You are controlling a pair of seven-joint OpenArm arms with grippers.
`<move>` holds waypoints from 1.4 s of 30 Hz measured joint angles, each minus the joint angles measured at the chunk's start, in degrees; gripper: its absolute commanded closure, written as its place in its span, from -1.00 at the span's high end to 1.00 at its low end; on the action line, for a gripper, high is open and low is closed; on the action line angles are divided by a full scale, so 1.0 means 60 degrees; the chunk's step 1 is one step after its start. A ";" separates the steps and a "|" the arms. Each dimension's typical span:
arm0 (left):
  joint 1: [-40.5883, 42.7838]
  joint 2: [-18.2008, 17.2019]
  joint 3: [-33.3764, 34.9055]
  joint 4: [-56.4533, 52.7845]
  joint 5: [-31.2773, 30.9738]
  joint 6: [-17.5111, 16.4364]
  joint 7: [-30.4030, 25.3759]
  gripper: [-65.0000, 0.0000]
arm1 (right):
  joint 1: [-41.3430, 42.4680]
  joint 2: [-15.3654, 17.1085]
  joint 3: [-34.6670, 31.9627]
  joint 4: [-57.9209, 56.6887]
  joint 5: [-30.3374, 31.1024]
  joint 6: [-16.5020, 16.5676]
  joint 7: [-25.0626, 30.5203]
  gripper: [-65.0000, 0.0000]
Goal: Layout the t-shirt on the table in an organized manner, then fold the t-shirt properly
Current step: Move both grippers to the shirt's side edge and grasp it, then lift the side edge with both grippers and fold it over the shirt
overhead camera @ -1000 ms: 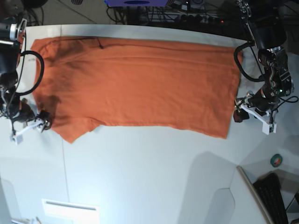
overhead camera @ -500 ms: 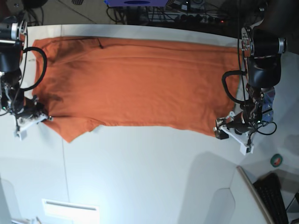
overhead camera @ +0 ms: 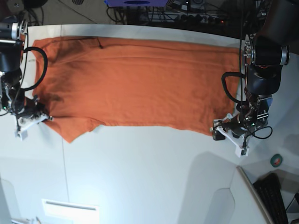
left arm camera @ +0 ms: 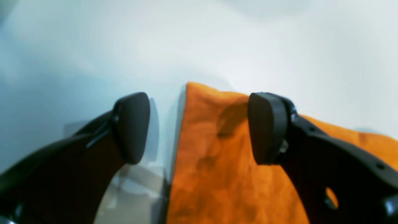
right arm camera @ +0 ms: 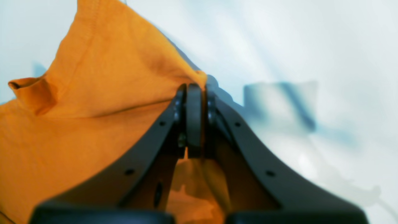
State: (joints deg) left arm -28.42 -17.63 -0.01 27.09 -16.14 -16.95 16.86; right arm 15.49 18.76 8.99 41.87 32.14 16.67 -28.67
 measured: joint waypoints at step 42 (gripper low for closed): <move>0.2667 0.0069 -0.1796 0.4612 -0.0084 -0.1268 0.2517 -1.00 | -0.0790 0.0022 -0.0011 0.1920 -0.0055 -0.0004 0.0302 -0.01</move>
State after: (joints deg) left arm -12.43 -17.21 -10.79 54.76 -16.64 -24.56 31.97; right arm 10.74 18.90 8.93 53.39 31.81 16.64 -26.85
